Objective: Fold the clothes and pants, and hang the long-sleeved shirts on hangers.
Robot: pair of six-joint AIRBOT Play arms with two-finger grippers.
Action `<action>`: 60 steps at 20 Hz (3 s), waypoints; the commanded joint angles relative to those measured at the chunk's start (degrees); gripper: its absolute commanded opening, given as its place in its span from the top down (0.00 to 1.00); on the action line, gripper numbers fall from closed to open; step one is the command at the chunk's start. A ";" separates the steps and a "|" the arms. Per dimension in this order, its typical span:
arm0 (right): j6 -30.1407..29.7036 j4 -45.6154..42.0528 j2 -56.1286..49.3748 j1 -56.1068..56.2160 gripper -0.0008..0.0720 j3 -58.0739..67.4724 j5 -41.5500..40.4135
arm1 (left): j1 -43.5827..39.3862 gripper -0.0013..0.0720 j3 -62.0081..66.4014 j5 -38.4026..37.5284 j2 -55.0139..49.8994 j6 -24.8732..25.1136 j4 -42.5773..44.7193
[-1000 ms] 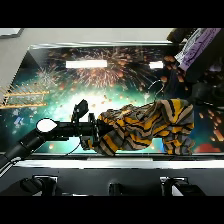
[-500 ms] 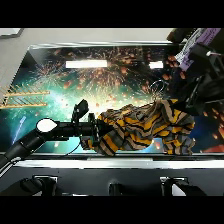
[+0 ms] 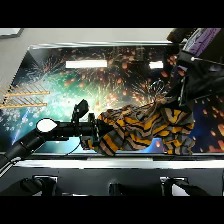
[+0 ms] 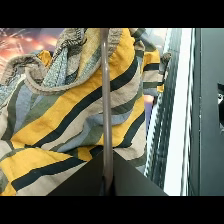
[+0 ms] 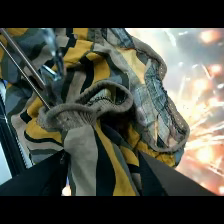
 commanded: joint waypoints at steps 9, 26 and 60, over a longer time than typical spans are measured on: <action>-1.44 -4.22 0.26 5.27 0.96 0.00 3.72 | 0.33 0.90 0.02 0.33 -0.04 -0.02 0.02; 5.92 -10.75 9.33 5.27 0.96 0.00 0.57 | 13.77 0.06 0.35 3.43 -3.58 -84.72 24.94; 7.48 -10.62 9.33 5.27 0.96 0.00 -1.73 | -9.90 0.06 23.69 13.94 -34.10 -46.90 -22.25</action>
